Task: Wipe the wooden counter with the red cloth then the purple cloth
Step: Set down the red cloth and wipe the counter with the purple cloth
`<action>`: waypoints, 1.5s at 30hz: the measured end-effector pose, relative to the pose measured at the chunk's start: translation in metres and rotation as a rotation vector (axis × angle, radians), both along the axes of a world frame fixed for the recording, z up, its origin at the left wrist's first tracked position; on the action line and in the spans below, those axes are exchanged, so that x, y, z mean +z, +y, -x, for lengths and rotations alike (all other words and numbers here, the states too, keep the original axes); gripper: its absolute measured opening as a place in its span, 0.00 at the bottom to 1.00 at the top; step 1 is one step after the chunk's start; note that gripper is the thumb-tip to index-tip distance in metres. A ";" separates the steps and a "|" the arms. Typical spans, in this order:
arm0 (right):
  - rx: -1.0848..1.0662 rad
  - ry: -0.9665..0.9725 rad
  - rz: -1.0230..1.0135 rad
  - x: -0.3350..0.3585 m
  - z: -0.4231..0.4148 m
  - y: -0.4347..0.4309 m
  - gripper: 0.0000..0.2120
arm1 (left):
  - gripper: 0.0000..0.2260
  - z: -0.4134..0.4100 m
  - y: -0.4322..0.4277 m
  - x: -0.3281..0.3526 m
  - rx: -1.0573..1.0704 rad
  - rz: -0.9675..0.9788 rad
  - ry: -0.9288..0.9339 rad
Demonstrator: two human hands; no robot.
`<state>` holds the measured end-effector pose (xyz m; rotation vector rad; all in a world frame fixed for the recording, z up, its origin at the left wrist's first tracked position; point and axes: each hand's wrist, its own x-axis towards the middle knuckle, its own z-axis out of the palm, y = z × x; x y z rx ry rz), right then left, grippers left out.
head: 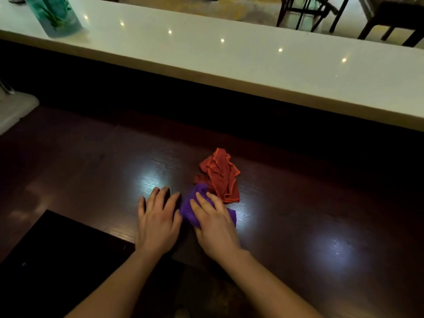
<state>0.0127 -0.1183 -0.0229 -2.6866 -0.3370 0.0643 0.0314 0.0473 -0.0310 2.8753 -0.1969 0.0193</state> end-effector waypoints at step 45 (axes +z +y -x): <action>-0.821 -0.061 0.095 0.008 0.109 -0.282 0.23 | 0.29 0.050 -0.188 -0.003 -0.204 -0.140 0.062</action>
